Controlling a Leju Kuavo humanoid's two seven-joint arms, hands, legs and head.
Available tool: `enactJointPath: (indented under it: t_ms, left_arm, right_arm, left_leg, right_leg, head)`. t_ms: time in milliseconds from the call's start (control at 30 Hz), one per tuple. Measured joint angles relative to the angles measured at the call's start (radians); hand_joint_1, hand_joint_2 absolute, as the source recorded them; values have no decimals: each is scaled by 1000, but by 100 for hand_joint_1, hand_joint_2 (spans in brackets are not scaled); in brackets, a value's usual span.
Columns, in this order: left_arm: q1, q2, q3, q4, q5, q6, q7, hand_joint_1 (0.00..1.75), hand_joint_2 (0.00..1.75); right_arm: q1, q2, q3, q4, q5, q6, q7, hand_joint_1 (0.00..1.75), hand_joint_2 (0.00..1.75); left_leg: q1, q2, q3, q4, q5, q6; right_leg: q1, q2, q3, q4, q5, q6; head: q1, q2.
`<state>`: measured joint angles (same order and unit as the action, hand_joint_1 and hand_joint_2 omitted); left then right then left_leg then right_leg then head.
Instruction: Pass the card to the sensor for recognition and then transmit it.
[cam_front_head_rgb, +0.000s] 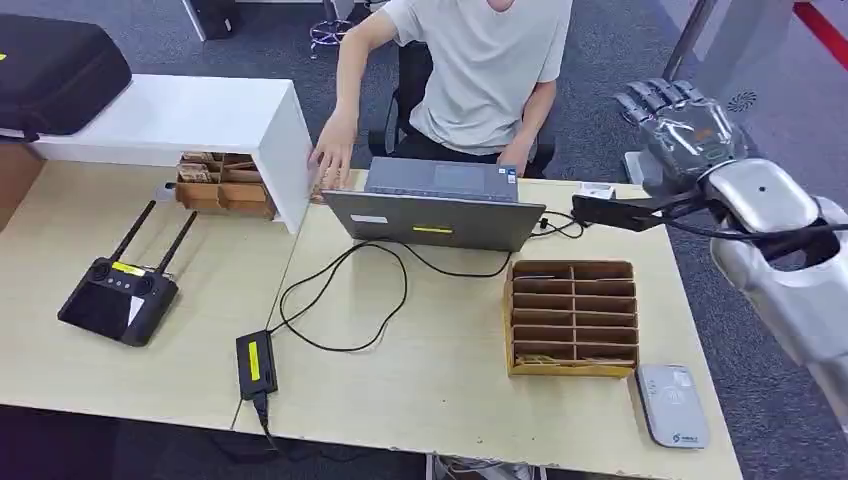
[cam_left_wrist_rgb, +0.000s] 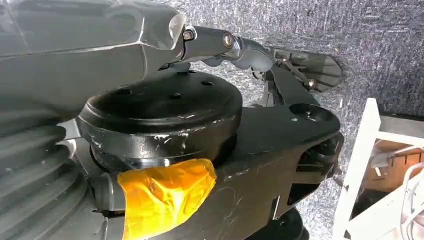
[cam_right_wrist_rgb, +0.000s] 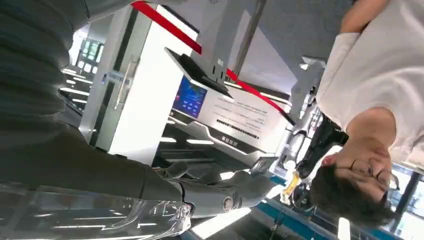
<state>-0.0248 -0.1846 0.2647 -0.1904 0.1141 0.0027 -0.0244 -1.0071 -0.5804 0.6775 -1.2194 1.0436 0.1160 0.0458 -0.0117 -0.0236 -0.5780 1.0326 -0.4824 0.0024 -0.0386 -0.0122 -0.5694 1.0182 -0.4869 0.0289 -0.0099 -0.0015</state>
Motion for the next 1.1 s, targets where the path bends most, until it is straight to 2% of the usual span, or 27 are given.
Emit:
enactJointPath:
  t_ms: [167,333,700,833,933,1100]
  left_arm:
    - [0,0,0,0,4,2,-2,0,175]
    - [0,0,0,0,3,2,-1,0,175]
    - [0,-2,0,0,-18,5,-1,0,175]
    - [-1,-2,0,0,-24,9,0,0,175]
    - [-2,-5,0,0,-24,17,2,0,175]
    - [-5,-8,0,0,-24,23,9,0,175]
  right_arm:
    - [31,-137,-2,-159,-69,0,21,0,175]
    - [49,-203,-2,-233,-77,0,24,0,175]
    - [65,-241,-2,-270,-80,2,25,0,175]
    - [91,-257,-2,-291,-115,27,27,0,175]
    - [148,-280,-9,-334,-141,18,27,0,175]
    - [334,-289,-64,-406,-99,-72,32,0,175]
  left_leg:
    - [0,1,-1,0,-1,0]
    - [0,2,0,0,-1,0]
    - [0,2,0,0,0,0]
    - [0,2,0,0,0,0]
    - [1,2,0,0,0,0]
    - [1,1,0,0,0,0]
  right_leg:
    - [0,0,0,-1,0,0]
    - [0,2,0,0,0,0]
    - [0,2,0,0,1,0]
    - [0,2,0,0,0,0]
    - [0,1,0,-1,0,0]
    - [1,1,0,-1,0,1]
  head:
    - [0,0]
    - [0,0]
    - [0,0]
    - [0,0]
    - [0,0]
    - [0,0]
